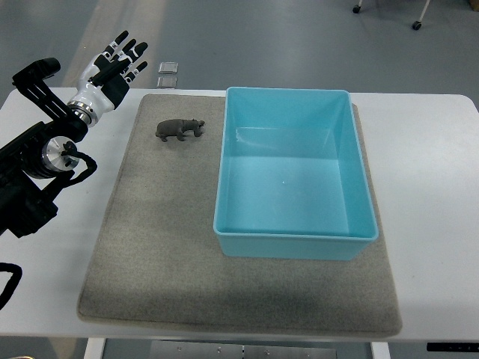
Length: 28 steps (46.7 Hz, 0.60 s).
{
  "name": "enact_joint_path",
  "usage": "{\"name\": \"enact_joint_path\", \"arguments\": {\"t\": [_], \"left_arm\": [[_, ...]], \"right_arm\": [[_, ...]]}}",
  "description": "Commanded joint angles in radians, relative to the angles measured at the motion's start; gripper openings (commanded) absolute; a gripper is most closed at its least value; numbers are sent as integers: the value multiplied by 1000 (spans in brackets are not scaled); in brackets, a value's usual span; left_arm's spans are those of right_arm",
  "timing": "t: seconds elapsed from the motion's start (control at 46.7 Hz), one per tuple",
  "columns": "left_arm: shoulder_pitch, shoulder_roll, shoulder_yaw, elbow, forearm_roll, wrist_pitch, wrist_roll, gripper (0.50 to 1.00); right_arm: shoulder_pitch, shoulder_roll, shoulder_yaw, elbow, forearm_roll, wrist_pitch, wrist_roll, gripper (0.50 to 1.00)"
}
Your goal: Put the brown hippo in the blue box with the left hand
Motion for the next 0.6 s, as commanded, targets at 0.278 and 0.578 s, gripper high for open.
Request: {"name": "enact_joint_path", "arguments": {"t": [0.278,0.578], "left_arm": [[9,1,3,11,0,0,0,999],[6,1,0,12,-3,-2,0,996]], "right_arm": [[0,0,0,0,0,0,0,936],[0,0,0,0,0,0,0,936]]}}
